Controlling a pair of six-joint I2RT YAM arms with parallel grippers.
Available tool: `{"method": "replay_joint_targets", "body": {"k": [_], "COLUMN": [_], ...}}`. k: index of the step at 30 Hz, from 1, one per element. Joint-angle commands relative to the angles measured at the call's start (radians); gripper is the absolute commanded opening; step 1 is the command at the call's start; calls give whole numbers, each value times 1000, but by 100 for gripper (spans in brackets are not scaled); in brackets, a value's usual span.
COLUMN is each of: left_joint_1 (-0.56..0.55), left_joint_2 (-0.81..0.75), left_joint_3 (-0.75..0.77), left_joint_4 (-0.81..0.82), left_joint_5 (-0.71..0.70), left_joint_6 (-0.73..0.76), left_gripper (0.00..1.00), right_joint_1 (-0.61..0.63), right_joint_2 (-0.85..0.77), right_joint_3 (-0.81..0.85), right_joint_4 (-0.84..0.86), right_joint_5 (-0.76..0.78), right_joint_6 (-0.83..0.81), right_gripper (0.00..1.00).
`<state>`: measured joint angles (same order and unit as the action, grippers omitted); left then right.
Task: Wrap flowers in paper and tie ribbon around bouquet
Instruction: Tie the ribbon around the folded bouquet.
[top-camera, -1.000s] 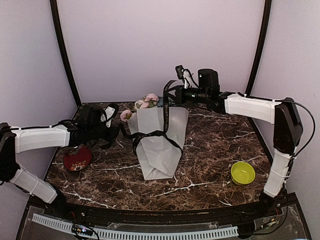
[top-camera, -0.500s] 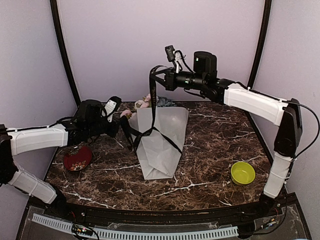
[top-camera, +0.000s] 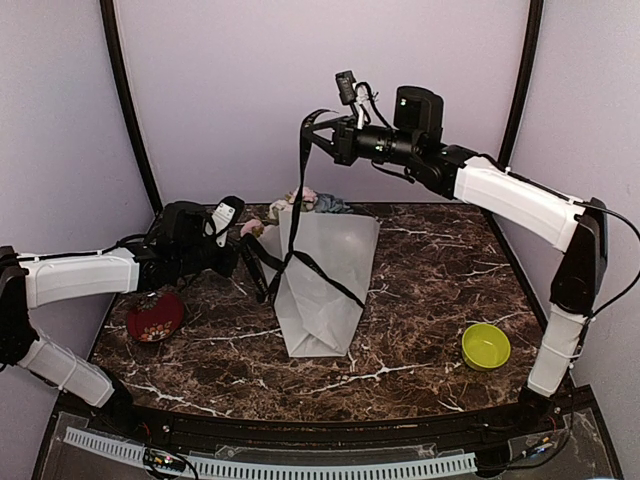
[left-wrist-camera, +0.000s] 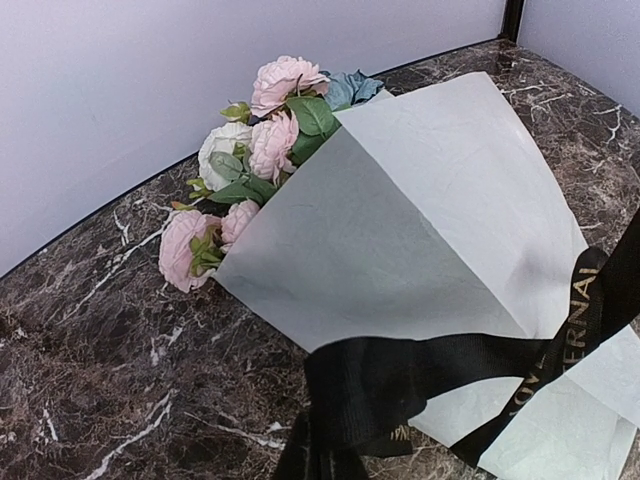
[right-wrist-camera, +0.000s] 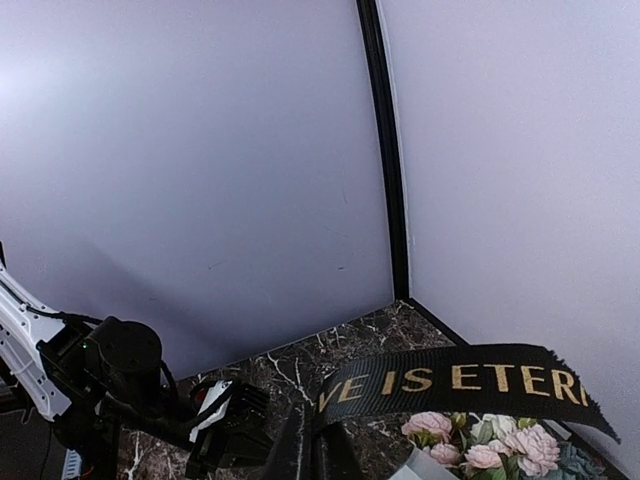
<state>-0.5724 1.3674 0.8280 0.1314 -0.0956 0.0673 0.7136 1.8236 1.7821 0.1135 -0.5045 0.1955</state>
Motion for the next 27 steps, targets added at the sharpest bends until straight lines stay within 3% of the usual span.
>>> {"method": "replay_joint_targets", "body": {"k": [1,27], "left_joint_1": [3,4], "left_joint_2": [-16,-2], "left_joint_3": [10,26], "left_joint_4": [-6,-4], "left_joint_5": [-12,-22], "left_joint_6": [20,35], "left_gripper": [0,0], "right_joint_1": [3,-9], "right_joint_2": [16,38], "right_joint_3": [18,16], "right_joint_4": [17,-5], "right_joint_5": [-3,22], "right_joint_6": [-1,1], "right_gripper": [0,0]}}
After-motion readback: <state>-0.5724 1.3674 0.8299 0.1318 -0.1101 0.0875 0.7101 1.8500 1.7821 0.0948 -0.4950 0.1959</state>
